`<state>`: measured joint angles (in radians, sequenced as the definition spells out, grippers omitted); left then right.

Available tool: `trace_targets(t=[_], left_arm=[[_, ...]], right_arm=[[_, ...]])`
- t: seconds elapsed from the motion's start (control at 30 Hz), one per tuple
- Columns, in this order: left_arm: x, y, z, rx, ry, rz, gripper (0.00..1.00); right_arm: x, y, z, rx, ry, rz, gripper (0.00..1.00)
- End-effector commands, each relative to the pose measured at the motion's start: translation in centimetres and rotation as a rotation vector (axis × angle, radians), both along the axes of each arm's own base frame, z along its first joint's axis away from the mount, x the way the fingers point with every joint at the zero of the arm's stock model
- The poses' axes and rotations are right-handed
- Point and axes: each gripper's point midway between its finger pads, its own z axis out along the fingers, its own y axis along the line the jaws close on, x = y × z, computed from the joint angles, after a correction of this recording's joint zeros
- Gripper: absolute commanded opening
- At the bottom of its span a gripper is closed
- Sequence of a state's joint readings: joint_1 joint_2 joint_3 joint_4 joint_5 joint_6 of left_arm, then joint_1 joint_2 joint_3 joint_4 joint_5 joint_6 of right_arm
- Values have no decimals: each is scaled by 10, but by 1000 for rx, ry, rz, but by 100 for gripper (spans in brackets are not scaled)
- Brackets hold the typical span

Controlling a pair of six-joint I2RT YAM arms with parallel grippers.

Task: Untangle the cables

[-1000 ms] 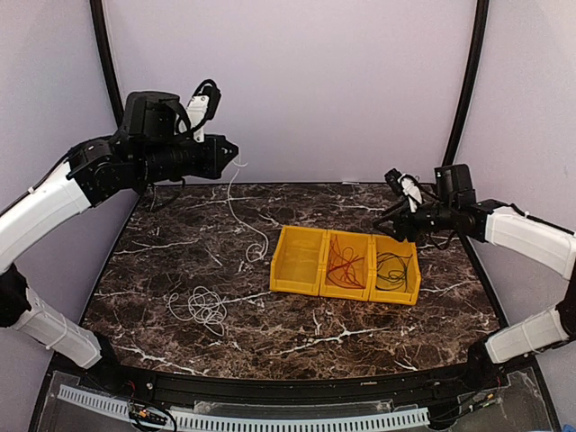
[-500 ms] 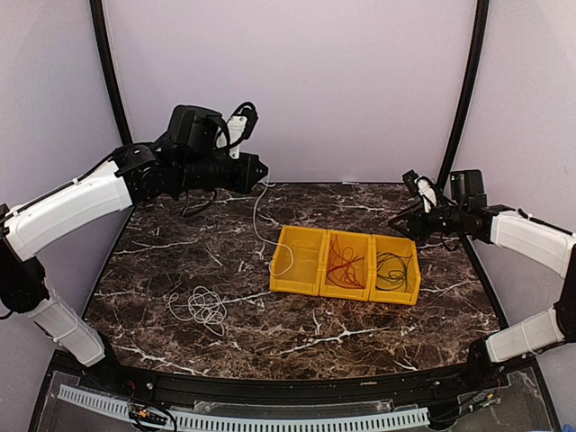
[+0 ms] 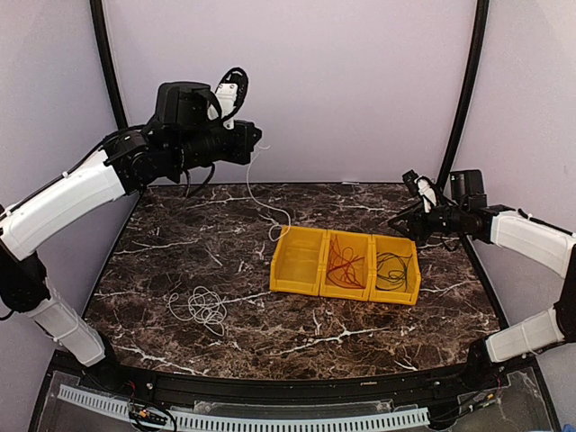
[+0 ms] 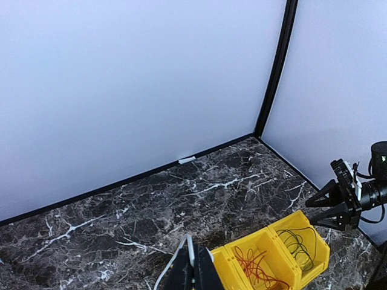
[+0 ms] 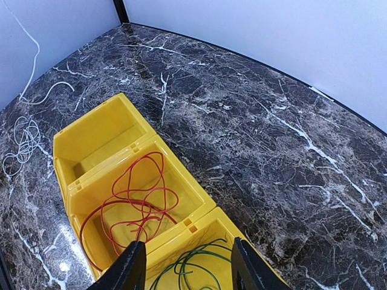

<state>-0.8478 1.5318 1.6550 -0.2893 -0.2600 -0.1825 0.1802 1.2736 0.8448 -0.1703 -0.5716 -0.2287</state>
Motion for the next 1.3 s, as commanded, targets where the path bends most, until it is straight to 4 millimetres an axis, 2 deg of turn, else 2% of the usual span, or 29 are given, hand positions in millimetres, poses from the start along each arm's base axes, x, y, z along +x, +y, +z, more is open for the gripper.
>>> trace_targets(t=[0.0, 0.2, 0.33, 0.47, 0.6, 0.77, 0.9, 0.97, 1.27], left_arm=[[-3, 26, 47, -8, -135, 93, 0], [-7, 5, 24, -34, -81, 8, 0], [-3, -9, -5, -24, -30, -18, 0], [2, -31, -48, -21, 43, -68, 0], [5, -48, -75, -16, 97, -100, 0], [12, -55, -96, 4, 111, -98, 0], [19, -60, -126, 57, 152, -85, 0], [22, -64, -148, 85, 189, -85, 0], [3, -98, -217, 73, 378, -195, 0]], right_arm=[[2, 1, 15, 12, -64, 13, 50], [3, 1, 13, 7, -60, 12, 50], [3, 0, 12, 5, -60, 11, 50], [4, 0, 10, -2, -56, 11, 50], [4, 0, 8, -5, -51, 10, 50], [5, -1, 7, -9, -51, 11, 50], [5, 0, 6, -10, -47, 15, 50], [4, 0, 6, -10, -46, 18, 50], [4, 1, 4, -14, -41, 28, 50]])
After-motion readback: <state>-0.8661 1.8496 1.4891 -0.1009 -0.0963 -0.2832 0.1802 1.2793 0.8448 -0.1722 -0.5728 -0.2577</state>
